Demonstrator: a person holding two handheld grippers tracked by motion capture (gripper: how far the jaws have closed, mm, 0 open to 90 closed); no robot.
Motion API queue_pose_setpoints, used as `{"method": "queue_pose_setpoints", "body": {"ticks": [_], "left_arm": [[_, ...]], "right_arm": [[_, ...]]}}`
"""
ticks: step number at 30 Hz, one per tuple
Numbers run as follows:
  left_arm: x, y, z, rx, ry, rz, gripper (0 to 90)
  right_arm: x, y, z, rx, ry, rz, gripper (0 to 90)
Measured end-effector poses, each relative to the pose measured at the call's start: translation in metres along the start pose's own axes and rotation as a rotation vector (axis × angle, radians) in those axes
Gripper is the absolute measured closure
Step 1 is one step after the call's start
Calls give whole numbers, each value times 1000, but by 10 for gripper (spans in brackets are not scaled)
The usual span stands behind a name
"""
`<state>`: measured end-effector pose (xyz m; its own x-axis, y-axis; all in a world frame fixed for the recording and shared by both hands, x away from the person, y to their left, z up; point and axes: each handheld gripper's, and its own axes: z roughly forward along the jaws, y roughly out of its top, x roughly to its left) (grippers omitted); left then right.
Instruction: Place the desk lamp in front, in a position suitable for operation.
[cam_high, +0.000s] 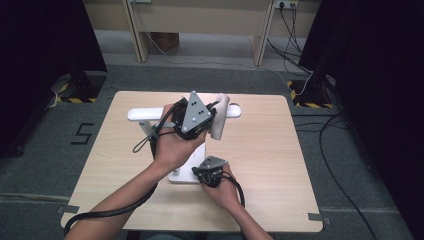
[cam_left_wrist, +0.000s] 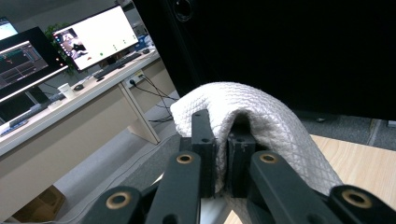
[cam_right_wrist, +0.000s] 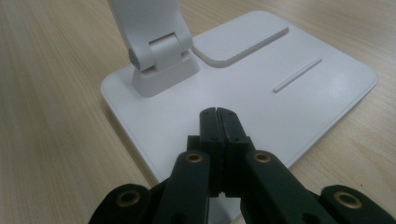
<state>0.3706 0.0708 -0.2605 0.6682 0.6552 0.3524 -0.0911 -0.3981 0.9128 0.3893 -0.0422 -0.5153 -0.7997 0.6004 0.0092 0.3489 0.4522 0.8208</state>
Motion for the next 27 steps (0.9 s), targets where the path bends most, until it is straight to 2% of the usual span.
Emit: {"method": "queue_pose_setpoints", "body": {"ticks": [27], "left_arm": [[-10, 11, 22, 12, -24, 12, 845]], "right_arm": [[1, 0, 0, 4, -1, 9, 900]]}}
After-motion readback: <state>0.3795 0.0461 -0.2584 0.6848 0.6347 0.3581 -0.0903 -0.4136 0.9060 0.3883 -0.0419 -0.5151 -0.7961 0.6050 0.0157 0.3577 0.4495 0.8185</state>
